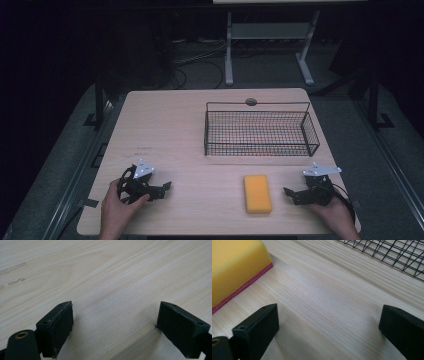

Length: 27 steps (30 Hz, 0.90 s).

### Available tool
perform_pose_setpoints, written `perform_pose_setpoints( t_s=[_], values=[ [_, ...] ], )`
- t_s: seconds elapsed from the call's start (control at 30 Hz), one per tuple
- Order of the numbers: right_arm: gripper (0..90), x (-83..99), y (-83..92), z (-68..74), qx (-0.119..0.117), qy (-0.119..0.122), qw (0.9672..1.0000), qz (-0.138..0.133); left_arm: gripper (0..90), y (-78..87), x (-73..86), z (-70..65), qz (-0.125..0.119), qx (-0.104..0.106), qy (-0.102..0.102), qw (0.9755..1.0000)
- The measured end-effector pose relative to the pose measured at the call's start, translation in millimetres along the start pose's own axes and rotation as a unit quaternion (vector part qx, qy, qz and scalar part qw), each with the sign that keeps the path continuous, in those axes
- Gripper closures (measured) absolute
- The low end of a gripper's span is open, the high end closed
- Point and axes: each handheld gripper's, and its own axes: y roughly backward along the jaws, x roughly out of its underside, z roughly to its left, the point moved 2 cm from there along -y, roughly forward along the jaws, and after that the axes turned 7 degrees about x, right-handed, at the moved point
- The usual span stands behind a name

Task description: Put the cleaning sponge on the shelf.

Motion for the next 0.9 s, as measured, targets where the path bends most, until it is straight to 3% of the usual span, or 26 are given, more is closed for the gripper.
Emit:
perform_pose_setpoints(
  t_s=[0.6,0.67,0.7,0.83,0.9],
  values=[
    [3.1,-1.4,0.0,0.5,0.0,-0.001,1.0,0.006,12.8,-0.1,0.0,0.1,0.0,0.0,0.0,1.0],
    [7.9,-2.0,1.5,0.4,0.002,-0.003,1.0,0.006,12.8,-0.1,0.0,0.0,0.0,0.0,0.0,1.0],
    [14.7,-3.0,3.7,0.1,0.003,-0.004,1.0,0.007,12.8,-0.1,0.0,0.0,-0.001,0.0,0.0,1.0],
    [16.4,-3.9,4.9,1.1,-0.004,-0.005,0.9999,0.01,12.8,-0.1,0.0,0.0,-0.001,0.0,0.0,1.0],
    [24.7,-4.4,7.6,1.5,-0.011,-0.011,0.9998,0.01,12.8,0.0,0.0,0.1,0.0,-0.001,0.0,1.0]
  ],
)
